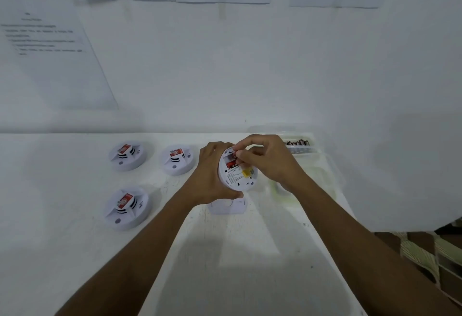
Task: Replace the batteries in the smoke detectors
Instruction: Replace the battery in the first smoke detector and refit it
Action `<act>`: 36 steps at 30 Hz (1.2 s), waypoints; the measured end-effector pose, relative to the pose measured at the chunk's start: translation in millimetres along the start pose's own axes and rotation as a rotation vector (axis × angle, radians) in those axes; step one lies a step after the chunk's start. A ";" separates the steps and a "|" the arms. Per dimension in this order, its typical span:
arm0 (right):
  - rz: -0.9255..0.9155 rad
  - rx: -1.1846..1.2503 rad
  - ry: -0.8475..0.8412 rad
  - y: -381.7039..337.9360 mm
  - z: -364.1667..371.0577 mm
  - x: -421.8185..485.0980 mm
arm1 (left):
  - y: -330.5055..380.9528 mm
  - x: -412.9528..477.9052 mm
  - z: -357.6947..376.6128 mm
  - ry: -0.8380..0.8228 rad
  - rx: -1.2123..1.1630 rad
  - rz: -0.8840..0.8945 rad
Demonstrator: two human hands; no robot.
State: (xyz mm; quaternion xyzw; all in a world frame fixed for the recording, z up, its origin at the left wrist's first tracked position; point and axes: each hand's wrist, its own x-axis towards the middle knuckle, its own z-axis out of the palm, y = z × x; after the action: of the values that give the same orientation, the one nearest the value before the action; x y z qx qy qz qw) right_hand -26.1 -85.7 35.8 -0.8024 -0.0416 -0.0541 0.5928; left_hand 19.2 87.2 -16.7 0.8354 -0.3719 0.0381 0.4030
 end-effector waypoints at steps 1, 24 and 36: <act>-0.024 -0.059 -0.017 -1.6 3.8 -1.6 | -1.8 -4.5 -2.2 0.013 0.007 -0.001; 0.213 -0.092 -0.020 11.0 68.8 -28.0 | -24.2 -87.0 -12.3 -0.027 -0.131 -0.059; 0.052 -0.480 -0.057 47.9 62.1 -46.0 | -50.6 -109.1 -41.5 -0.048 -0.130 -0.118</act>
State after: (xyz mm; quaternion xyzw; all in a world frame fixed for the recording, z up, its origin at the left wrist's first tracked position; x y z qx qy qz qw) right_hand -63.0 -40.6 -34.0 -0.9224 -0.0235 -0.0244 0.3848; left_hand -16.6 201.0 -61.1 0.8286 -0.3331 -0.0301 0.4490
